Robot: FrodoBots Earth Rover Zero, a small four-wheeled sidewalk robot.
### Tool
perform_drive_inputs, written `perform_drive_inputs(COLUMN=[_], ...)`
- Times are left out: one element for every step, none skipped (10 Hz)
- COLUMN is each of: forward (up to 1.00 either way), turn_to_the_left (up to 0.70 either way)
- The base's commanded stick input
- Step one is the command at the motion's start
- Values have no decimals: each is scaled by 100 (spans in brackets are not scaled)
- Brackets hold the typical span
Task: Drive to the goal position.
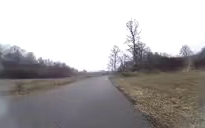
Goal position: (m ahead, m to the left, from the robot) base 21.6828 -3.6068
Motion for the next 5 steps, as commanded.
perform_drive_inputs(forward=[70, 70, 70, 70, 70], turn_to_the_left=[30, 13, 0, 0, 0])
